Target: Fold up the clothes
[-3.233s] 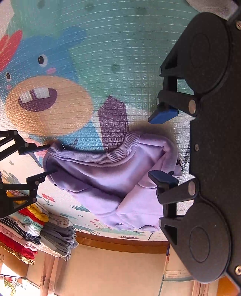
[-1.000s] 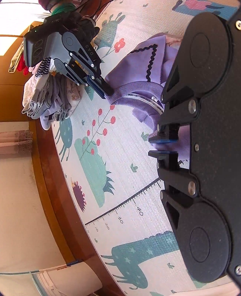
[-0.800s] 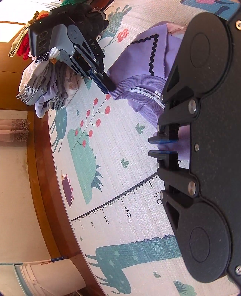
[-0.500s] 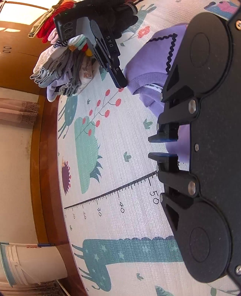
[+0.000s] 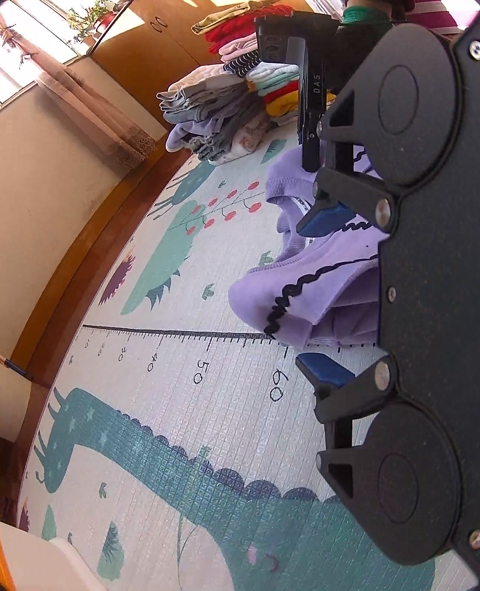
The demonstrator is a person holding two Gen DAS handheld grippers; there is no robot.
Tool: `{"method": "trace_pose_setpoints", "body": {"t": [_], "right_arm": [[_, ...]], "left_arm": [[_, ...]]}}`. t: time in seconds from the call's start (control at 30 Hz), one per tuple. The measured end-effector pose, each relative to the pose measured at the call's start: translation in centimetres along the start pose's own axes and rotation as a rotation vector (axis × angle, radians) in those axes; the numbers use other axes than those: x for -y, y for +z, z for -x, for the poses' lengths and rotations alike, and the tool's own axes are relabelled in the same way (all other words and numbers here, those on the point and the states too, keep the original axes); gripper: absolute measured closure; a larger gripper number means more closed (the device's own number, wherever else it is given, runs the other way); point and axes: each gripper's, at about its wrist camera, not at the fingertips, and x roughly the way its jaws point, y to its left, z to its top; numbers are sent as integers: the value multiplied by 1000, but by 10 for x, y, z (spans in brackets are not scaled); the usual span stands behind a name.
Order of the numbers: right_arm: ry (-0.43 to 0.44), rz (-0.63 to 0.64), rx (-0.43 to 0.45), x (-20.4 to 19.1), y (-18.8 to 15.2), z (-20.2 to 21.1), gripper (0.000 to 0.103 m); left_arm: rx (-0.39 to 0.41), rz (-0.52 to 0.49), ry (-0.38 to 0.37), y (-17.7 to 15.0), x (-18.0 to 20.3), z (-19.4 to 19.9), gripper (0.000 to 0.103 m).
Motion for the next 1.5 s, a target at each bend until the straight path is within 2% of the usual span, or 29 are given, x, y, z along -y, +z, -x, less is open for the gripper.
{"method": "trace_pose_setpoints", "body": {"t": [0.03, 0.07, 0.1, 0.17, 0.23, 0.27, 0.3, 0.33, 0.4, 0.43, 0.47, 0.53, 0.57, 0.6, 0.63, 0.67, 0.73, 0.8, 0.83, 0.97, 1.03, 1.1, 1.17, 1.27, 1.3, 1.33, 1.4, 1.5], "right_arm": [[18, -19, 8, 1, 0, 1, 72], [43, -45, 12, 4, 1, 3, 75], [78, -78, 15, 9, 1, 4, 76], [203, -216, 44, 27, 0, 9, 79], [371, -401, 63, 49, -5, 7, 79], [407, -454, 62, 56, -9, 3, 79], [446, -529, 48, 67, -15, -6, 79], [450, -587, 38, 75, -21, -15, 79], [372, -607, 32, 81, -34, -27, 79], [359, -609, 32, 82, -38, -30, 79], [351, -610, 33, 82, -39, -30, 78], [335, -572, 20, 76, -33, -27, 70], [325, -560, 18, 74, -29, -24, 68], [310, -547, 24, 73, -25, -20, 67], [281, -516, 37, 69, -20, -13, 66], [236, -466, 47, 63, -13, -5, 58], [153, -320, 75, 48, -3, 10, 58], [85, -115, 118, 23, 6, 27, 58], [69, -13, 128, 8, 7, 34, 58], [31, 409, 140, -54, -9, 45, 59], [-12, 578, 135, -81, -29, 39, 60], [-42, 680, 119, -95, -48, 33, 60], [-65, 701, 107, -95, -60, 24, 55], [-92, 668, 86, -81, -69, 4, 54], [-94, 682, 97, -78, -71, -2, 54], [-96, 703, 108, -77, -72, -5, 53], [-101, 692, 97, -80, -70, -3, 53], [-115, 692, 91, -84, -70, 3, 53]], "left_arm": [[2, 4, 0, -1, 0, -5, 48], [5, 7, -1, -2, 1, -9, 76], [13, 28, -21, -2, -1, -12, 83], [59, 146, -151, -4, -15, -8, 86], [131, 298, -321, -12, -34, -4, 87], [161, 359, -390, -16, -42, -4, 86], [166, 390, -405, -21, -48, -9, 86], [144, 424, -373, -26, -55, -18, 86], [82, 528, -291, -36, -75, -37, 87], [62, 584, -274, -40, -85, -43, 86], [63, 609, -294, -40, -89, -43, 85], [68, 553, -269, -34, -78, -37, 85], [65, 528, -265, -31, -73, -33, 80], [60, 503, -262, -26, -70, -28, 64], [60, 478, -254, -22, -66, -23, 55], [67, 450, -230, -19, -63, -16, 43], [82, 348, -136, -12, -54, 4, 41], [118, 179, -37, -9, -38, 25, 41], [138, 98, -17, -8, -28, 35, 41], [196, -175, -43, -13, 19, 58, 41], [167, -330, -40, -21, 44, 51, 41], [108, -449, -24, -33, 57, 34, 41], [56, -506, -16, -48, 57, 19, 41], [-12, -577, 71, -70, 45, -12, 41], [0, -622, 89, -79, 39, -20, 39], [32, -612, 80, -83, 34, -21, 38], [17, -534, 79, -75, 35, -17, 39], [30, -590, 63, -75, 52, 2, 39]]}}
